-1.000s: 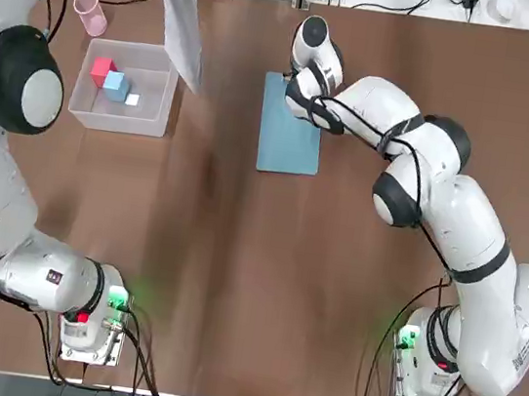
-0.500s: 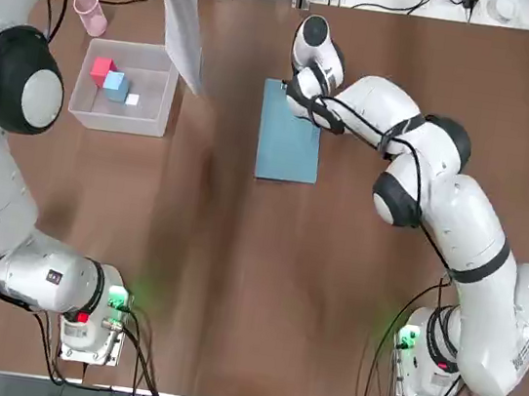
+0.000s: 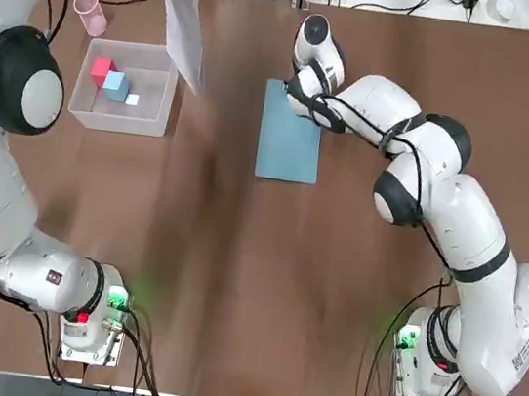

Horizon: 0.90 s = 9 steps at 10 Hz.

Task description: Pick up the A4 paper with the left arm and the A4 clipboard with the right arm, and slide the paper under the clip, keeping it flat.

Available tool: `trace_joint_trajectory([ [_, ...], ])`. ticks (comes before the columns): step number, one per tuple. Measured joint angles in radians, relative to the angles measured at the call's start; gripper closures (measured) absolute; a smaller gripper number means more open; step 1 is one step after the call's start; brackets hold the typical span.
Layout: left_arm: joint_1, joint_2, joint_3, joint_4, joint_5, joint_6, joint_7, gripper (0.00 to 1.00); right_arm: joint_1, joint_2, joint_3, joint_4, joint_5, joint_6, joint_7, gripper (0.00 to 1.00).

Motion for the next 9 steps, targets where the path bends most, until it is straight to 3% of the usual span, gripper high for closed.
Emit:
trace_joint_trajectory([
  [6,0.0,0.009,-0.001,0.0,-0.017,0.004,-0.02,0.99,0.007,-0.029,0.024,0.039,0.0,-0.164,-0.014,0.06],
  [9,-0.03,0.01,-0.002,-0.001,-0.037,0.088,-0.134,0.99,-0.023,-0.128,0.02,0.05,0.002,-0.282,-0.202,0.06],
])
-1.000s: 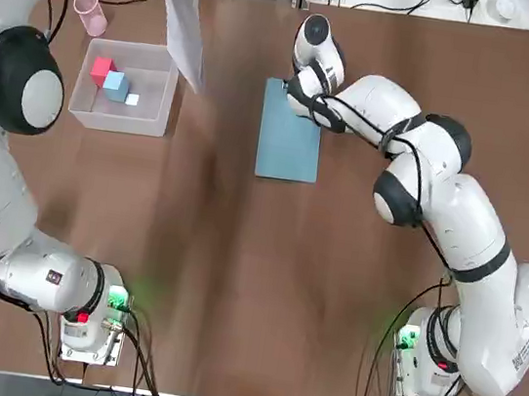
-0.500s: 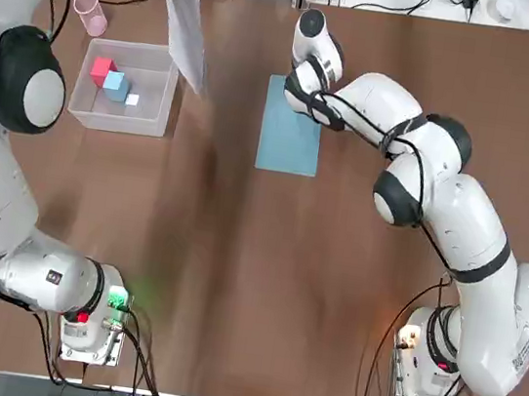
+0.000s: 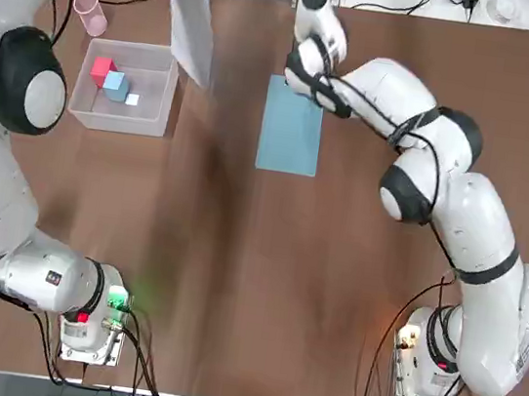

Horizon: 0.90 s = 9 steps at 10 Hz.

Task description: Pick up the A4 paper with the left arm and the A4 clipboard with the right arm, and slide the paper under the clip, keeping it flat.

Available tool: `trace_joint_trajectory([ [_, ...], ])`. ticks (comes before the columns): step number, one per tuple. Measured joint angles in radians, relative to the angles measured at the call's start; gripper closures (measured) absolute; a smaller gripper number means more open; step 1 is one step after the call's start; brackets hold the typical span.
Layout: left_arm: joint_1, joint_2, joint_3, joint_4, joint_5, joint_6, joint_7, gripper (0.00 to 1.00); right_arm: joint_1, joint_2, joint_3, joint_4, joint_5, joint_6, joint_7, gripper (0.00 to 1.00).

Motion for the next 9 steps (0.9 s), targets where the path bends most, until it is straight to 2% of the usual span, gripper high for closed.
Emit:
trace_joint_trajectory([
  [5,-0.074,0.016,-0.004,-0.001,-0.024,0.104,-0.214,0.99,-0.175,-0.235,-0.006,-0.01,0.003,-0.296,-0.678,0.06],
  [7,-0.079,0.018,-0.027,-0.006,-0.042,0.144,-0.321,0.99,-0.255,-0.365,-0.009,-0.098,0.004,-0.304,-0.956,0.05],
  [9,-0.128,0.021,-0.039,-0.032,-0.043,0.202,-0.472,0.99,-0.324,-0.518,-0.01,-0.225,0.005,-0.312,-1.242,0.0],
])
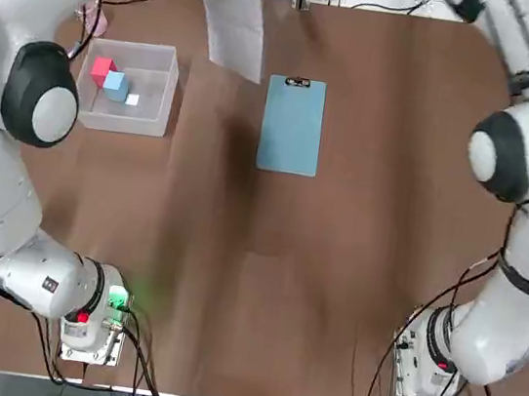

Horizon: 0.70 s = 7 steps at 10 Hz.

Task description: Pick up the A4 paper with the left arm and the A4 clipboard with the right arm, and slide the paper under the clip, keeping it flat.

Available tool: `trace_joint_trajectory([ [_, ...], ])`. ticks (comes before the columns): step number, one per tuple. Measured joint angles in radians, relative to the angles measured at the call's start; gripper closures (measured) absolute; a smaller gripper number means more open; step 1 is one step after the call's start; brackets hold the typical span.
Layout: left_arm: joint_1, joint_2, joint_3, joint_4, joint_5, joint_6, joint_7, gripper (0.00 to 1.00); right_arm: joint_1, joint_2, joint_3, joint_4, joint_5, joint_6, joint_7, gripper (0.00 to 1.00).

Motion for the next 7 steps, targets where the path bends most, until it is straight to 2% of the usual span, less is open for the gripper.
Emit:
trace_joint_trajectory([
  [2,-0.064,-0.001,-0.001,-0.046,0.0,0.031,-0.115,0.99,-0.055,-0.139,-0.001,-0.116,0.0,-0.022,-0.304,0.0],
  [3,-0.095,-0.002,-0.002,-0.069,0.0,0.047,-0.166,0.99,-0.088,-0.19,-0.001,-0.148,-0.002,-0.055,-0.446,0.0],
  [5,-0.151,-0.002,-0.001,-0.113,0.0,0.129,-0.256,0.99,-0.15,-0.263,-0.002,-0.169,-0.004,-0.142,-0.688,0.0],
  [7,-0.214,-0.001,0.001,-0.163,0.046,0.262,-0.357,0.99,-0.189,-0.326,-0.002,-0.178,-0.02,-0.222,-0.83,0.0],
])
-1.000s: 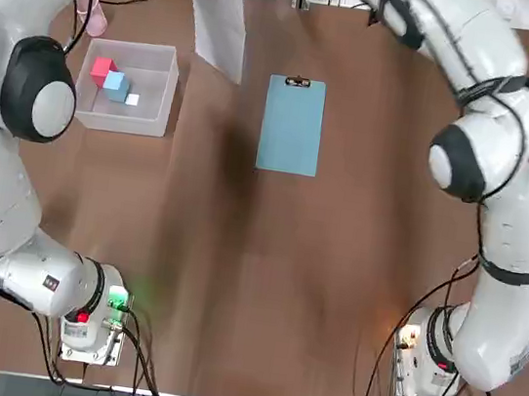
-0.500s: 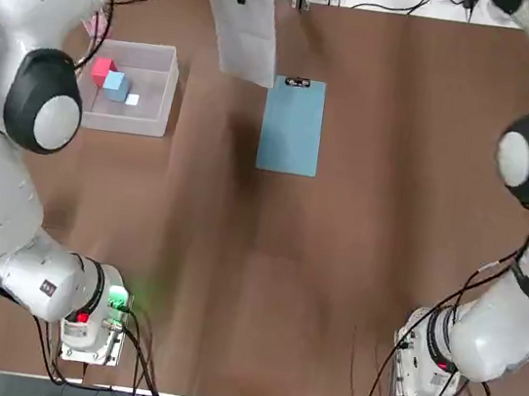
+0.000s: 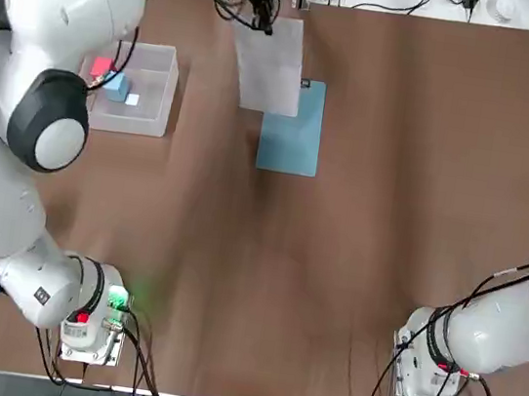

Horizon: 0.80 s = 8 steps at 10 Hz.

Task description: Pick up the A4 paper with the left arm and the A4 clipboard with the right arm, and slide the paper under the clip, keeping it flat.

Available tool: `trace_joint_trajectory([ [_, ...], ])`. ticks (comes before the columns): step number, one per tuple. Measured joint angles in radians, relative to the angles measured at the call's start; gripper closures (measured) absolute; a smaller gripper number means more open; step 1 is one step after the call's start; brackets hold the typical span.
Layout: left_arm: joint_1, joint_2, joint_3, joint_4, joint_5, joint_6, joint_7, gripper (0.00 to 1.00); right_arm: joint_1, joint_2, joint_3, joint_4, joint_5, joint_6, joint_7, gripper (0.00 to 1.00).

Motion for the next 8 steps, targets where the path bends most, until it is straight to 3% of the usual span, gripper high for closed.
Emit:
trace_joint_trajectory([
  [3,-0.063,0.002,0.001,-0.027,0.114,0.1,-0.15,0.99,-0.022,-0.027,0.0,-0.017,-0.029,-0.035,-0.016,0.0],
  [8,-0.135,0.076,0.003,-0.043,0.175,0.222,-0.272,0.99,-0.085,-0.027,0.017,-0.02,0.003,-0.073,-0.046,0.0],
])
